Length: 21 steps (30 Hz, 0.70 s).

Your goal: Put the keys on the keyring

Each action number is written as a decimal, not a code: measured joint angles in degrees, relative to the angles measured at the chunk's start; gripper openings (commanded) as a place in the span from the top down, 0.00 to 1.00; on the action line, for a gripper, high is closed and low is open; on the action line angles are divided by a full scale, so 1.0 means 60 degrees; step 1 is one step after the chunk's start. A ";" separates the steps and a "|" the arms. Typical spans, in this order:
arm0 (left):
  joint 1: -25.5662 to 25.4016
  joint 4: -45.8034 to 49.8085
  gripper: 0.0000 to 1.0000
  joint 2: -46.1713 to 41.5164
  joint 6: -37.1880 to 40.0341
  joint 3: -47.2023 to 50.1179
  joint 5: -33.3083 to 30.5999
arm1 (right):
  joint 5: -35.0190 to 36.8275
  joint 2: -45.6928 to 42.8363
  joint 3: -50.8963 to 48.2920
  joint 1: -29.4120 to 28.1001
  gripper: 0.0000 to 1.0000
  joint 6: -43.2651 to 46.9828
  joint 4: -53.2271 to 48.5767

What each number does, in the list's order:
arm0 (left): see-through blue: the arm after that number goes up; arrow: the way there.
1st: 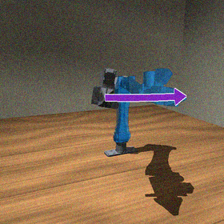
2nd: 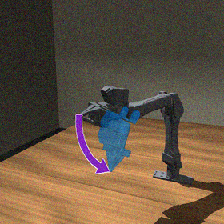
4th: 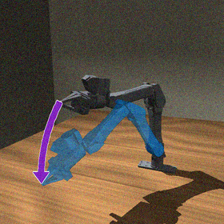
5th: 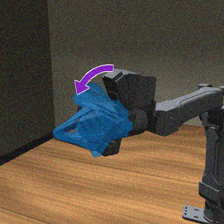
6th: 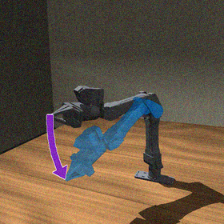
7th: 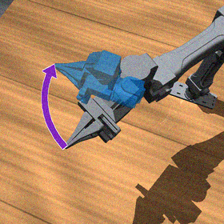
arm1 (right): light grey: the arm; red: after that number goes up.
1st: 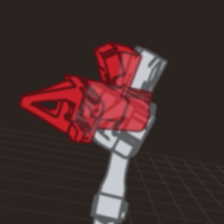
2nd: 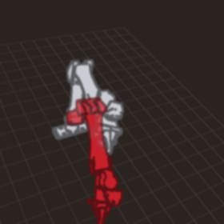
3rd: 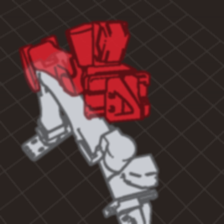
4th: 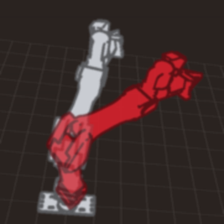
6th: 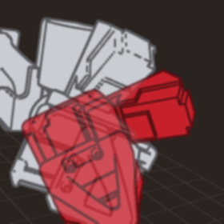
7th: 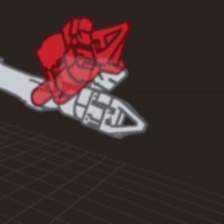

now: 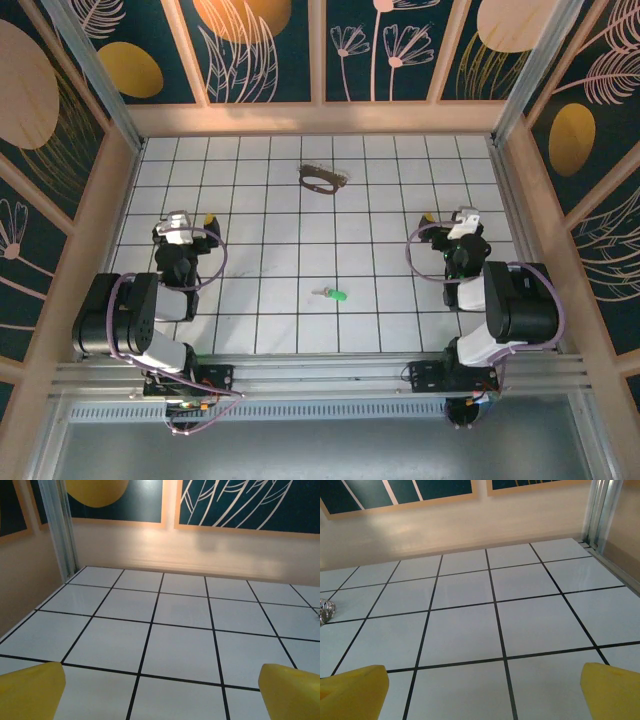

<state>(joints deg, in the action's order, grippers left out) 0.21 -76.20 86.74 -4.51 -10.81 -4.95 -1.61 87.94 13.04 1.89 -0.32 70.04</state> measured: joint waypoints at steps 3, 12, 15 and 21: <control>0.0000 0.0051 0.01 0.0000 0.0000 -0.0007 0.0000 | 0.0000 0.0000 -0.0004 0.0000 0.01 0.0000 0.0000; 0.0000 0.0135 0.01 0.0000 0.0000 -0.0007 0.0000 | 0.0000 0.0000 0.0000 0.0000 0.01 0.0000 0.0000; 0.0000 0.0182 0.01 0.0000 0.0000 -0.0025 0.0000 | 0.0000 0.0000 -0.0004 0.0000 0.01 -0.0004 0.0000; 0.0000 0.1166 0.01 -0.0543 -0.0004 -0.0317 -0.0029 | 0.0036 -0.0051 0.0076 0.0000 0.01 -0.0007 -0.0273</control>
<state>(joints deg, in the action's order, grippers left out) 0.21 -69.21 83.48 -4.54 -12.71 -5.13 -1.39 87.64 13.50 1.89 -0.36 68.40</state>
